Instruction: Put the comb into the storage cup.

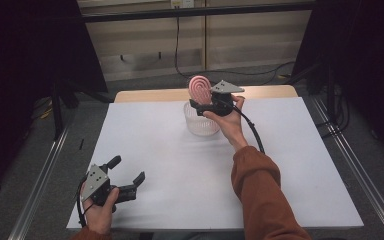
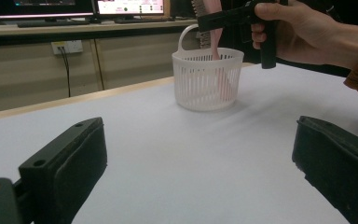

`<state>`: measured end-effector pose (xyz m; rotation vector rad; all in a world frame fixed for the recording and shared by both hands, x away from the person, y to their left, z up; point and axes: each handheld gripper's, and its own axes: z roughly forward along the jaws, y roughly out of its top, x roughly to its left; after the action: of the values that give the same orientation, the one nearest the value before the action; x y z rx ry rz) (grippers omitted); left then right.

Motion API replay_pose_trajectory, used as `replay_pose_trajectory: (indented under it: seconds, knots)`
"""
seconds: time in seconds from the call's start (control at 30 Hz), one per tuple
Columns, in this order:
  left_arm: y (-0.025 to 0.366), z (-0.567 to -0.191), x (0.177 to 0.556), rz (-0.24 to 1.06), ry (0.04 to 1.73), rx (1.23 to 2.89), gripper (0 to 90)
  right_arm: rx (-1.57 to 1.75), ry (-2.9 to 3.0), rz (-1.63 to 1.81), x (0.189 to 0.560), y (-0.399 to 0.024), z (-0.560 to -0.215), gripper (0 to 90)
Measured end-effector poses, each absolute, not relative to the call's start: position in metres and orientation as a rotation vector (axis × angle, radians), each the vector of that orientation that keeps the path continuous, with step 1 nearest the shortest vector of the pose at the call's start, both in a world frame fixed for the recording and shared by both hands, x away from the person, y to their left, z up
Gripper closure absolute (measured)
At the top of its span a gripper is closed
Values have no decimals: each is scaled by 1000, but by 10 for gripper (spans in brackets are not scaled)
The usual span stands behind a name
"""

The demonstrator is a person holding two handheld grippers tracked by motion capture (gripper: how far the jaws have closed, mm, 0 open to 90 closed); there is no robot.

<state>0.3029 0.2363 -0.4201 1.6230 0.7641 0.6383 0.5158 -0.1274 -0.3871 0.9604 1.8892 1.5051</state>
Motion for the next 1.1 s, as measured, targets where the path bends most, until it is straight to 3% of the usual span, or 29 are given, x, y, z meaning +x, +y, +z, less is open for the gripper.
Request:
replay_pose_trajectory:
  seconds: [1.1]
  knots:
    - [237, -421, 303, 637, 762, 1629, 32, 916, 1976, 1470, 520, -103, -392, 120]
